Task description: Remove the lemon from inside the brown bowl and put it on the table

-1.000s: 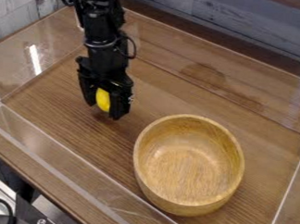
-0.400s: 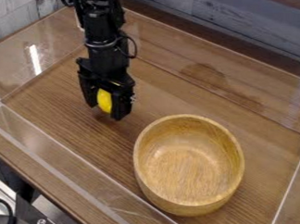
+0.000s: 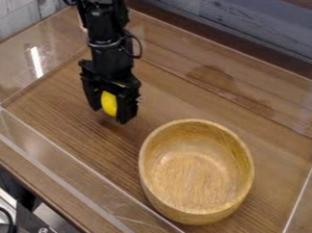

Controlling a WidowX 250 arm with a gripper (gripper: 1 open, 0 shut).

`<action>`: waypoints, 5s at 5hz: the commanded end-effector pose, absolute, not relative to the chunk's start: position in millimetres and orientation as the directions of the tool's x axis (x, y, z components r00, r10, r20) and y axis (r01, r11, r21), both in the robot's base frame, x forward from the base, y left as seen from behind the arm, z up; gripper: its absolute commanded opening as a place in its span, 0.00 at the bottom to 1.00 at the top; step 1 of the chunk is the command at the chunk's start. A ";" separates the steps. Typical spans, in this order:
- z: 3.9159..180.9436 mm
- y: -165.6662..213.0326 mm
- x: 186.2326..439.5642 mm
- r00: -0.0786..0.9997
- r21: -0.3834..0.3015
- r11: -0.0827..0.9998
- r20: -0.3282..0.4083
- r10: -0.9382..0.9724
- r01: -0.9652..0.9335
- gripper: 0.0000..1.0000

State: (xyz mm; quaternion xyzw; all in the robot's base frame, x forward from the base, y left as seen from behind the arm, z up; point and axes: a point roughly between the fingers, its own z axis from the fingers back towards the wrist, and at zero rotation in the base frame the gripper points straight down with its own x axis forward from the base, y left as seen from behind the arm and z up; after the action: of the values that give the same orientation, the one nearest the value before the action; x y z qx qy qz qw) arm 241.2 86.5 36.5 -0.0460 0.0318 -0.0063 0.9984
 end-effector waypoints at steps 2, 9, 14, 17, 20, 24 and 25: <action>67.6 96.1 250.6 1.000 -0.076 0.997 -0.004 0.006 -0.006 1.00; 80.5 96.8 242.9 0.999 -0.118 0.993 -0.046 0.025 -0.030 1.00; 76.1 94.1 238.4 0.996 -0.125 0.992 -0.081 0.021 -0.031 1.00; 72.0 92.9 236.6 0.995 -0.127 0.991 -0.102 0.020 -0.033 1.00; 67.7 91.2 235.1 0.992 -0.132 0.991 -0.124 0.018 -0.034 1.00; 71.0 89.4 229.6 0.986 -0.146 0.989 -0.166 0.011 -0.036 1.00; 73.2 88.8 228.7 0.985 -0.152 0.988 -0.173 0.010 -0.037 1.00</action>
State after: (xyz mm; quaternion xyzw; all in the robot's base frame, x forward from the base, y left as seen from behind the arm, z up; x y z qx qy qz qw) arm 219.3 84.9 61.3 -0.0893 0.1114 0.0148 0.9896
